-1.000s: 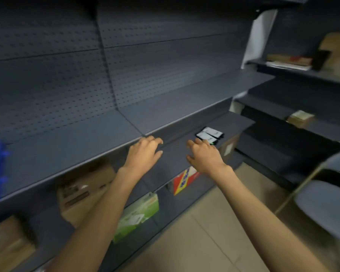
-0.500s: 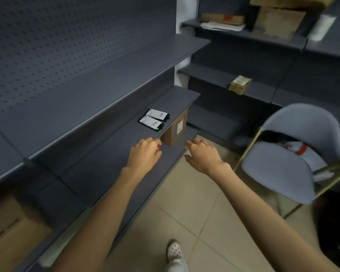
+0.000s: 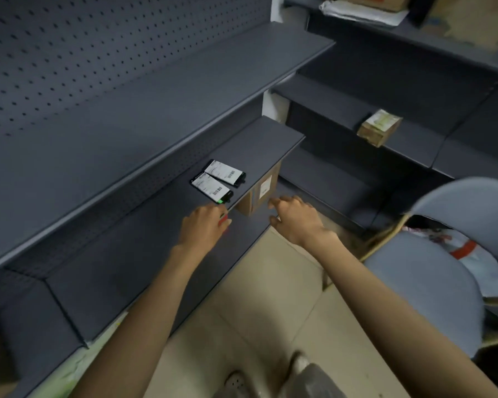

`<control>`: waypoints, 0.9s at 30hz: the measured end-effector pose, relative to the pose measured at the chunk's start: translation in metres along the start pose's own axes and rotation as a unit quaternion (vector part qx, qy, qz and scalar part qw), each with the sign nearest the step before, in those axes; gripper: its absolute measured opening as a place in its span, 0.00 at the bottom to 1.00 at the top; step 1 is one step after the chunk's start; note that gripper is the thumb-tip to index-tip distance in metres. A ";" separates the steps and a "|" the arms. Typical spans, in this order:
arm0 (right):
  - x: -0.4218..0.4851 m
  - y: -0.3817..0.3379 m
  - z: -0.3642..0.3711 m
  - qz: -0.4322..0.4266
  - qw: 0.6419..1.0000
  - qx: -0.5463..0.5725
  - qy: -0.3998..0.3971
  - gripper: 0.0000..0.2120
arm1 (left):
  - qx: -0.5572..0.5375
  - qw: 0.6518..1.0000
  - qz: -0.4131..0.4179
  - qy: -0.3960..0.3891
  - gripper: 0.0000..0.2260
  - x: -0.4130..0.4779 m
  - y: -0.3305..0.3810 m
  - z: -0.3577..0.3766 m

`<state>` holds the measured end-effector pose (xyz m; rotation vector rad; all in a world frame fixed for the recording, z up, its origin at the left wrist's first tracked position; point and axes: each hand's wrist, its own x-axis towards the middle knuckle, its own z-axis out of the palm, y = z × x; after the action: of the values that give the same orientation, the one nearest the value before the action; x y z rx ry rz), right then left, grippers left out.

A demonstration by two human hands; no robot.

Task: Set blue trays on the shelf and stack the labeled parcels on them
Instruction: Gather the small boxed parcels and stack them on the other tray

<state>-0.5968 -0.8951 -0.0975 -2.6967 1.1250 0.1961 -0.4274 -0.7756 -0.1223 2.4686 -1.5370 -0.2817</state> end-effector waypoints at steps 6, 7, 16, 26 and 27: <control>0.101 0.058 -0.001 -0.080 0.996 -0.012 -0.028 0.14 | 0.002 0.996 -0.090 -0.022 0.16 0.076 0.018 0.037; 0.119 0.067 -0.001 -0.098 0.995 -0.010 -0.033 0.13 | -0.003 0.994 -0.111 -0.023 0.16 0.088 0.022 0.042; 0.254 0.116 0.032 -0.203 0.977 -0.004 -0.070 0.15 | -0.041 0.966 -0.253 -0.043 0.17 0.176 0.035 0.099; 0.350 0.105 0.116 -0.235 0.961 0.003 -0.144 0.15 | -0.073 0.946 -0.314 -0.043 0.17 0.215 -0.019 0.169; 0.358 0.102 0.125 -0.238 0.961 0.001 -0.143 0.16 | -0.081 0.944 -0.319 -0.040 0.18 0.217 -0.023 0.176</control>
<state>-0.4241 -1.1793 -0.3057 -2.7255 0.3803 0.4796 -0.3616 -0.9757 -0.3075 2.7659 -0.6507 -0.5888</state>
